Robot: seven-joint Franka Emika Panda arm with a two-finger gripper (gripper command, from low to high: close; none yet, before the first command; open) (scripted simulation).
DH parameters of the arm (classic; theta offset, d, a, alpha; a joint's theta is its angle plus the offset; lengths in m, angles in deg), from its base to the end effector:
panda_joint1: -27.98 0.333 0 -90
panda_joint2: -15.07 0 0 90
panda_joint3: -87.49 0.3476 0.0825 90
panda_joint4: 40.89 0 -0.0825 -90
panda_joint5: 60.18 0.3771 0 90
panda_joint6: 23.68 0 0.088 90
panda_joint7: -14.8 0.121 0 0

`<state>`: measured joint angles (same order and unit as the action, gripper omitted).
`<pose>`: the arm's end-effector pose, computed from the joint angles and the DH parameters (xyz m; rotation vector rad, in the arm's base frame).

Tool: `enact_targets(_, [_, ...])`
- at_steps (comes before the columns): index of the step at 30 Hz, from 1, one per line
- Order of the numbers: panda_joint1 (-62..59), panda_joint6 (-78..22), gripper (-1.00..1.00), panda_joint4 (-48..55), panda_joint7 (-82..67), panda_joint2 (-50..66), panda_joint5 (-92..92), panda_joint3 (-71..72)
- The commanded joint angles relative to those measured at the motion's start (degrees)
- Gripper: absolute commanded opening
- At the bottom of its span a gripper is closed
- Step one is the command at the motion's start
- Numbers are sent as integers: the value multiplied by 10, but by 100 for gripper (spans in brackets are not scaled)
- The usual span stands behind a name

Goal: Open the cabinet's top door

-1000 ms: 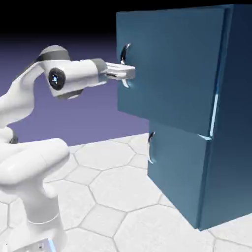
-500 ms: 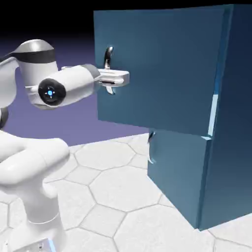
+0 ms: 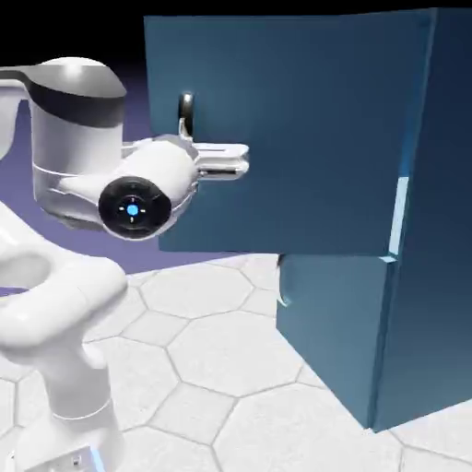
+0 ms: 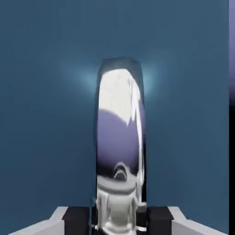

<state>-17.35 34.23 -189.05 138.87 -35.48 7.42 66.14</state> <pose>0.1450 -0.1236 0.6141 -0.3263 1.7584 1.4738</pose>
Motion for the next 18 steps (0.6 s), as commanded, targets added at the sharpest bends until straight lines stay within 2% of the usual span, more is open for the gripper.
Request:
enact_targets(1, [10,-15,-100,16,-10,21,-12,-12])
enact_targets(17, [164,-270,-100,309,-184,345,-139,-187])
enact_targets(18, [164,-270,100,309,-184,345,-139,-187])
